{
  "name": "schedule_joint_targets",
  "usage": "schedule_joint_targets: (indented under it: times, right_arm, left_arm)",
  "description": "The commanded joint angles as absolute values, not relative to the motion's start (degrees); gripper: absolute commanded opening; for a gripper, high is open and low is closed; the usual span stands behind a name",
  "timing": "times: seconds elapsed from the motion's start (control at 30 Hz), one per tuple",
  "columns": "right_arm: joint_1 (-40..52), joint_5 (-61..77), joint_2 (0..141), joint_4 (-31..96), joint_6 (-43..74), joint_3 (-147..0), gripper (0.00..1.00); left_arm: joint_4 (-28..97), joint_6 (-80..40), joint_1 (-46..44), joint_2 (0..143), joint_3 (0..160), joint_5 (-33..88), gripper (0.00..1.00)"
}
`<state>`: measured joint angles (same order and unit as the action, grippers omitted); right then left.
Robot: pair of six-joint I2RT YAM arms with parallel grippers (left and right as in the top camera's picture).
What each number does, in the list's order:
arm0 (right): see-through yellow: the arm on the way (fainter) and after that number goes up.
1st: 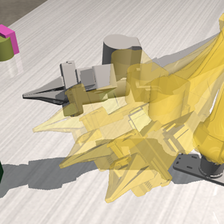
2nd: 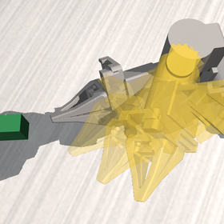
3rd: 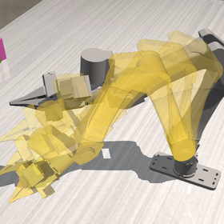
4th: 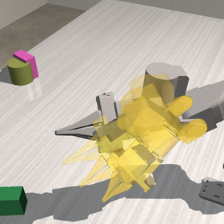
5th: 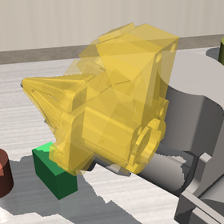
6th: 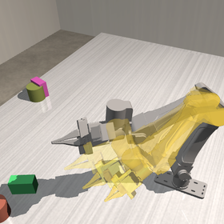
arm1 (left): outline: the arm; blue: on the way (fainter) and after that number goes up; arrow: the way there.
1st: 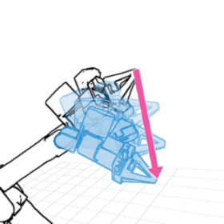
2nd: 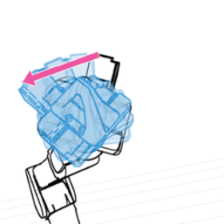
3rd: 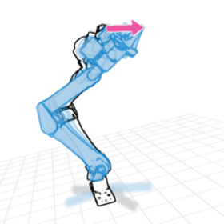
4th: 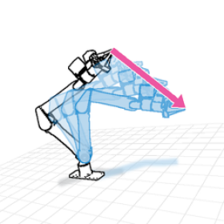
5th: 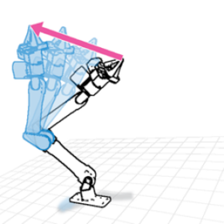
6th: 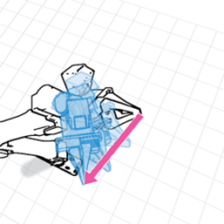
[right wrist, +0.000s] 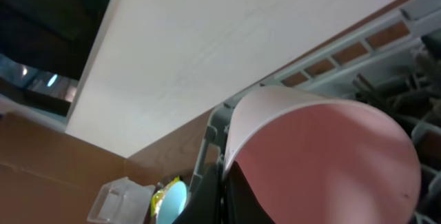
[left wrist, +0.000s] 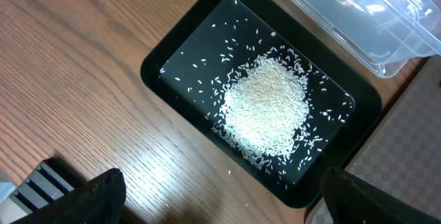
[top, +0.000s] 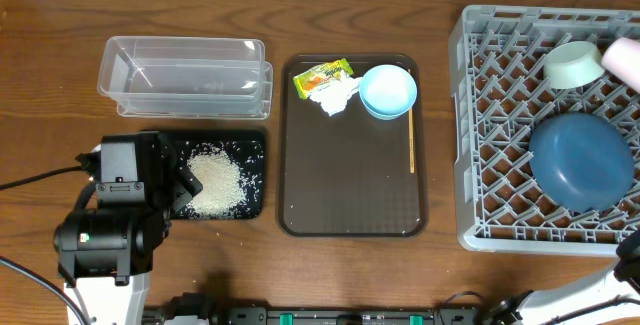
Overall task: Sort waste into correct bins and load items into the dishwasher rack
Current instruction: 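Carry the pink cup to the rack's far right and release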
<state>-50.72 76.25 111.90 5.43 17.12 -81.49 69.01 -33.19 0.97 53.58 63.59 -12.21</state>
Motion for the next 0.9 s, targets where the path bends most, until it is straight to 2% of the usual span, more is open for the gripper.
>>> schedule_joint_targets:
  times: [0.0, 0.13, 0.37, 0.73, 0.87]
  right_arm:
    - [-50.5, 78.1, 115.7, 1.9, 23.4, -81.1, 0.01]
    - [-50.5, 78.5, 119.7, -2.7, 28.4, -81.1, 0.01]
    - [-51.5, 76.2, 121.1, -2.8, 28.5, -81.2, 0.01]
    - [-56.4, 73.3, 120.6, 4.1, 27.6, -81.2, 0.01]
    - [-57.8, 72.4, 119.2, 8.0, 25.6, -81.2, 0.06]
  left_arm:
    - [69.2, -33.1, 1.2, 53.6, 64.4, -12.9, 0.93]
    - [69.2, -33.1, 1.2, 53.6, 64.4, -12.9, 0.93]
    - [69.2, -33.1, 1.2, 53.6, 64.4, -12.9, 0.93]
    - [69.2, -33.1, 1.2, 53.6, 64.4, -12.9, 0.93]
    - [69.2, -33.1, 1.2, 53.6, 64.4, -12.9, 0.93]
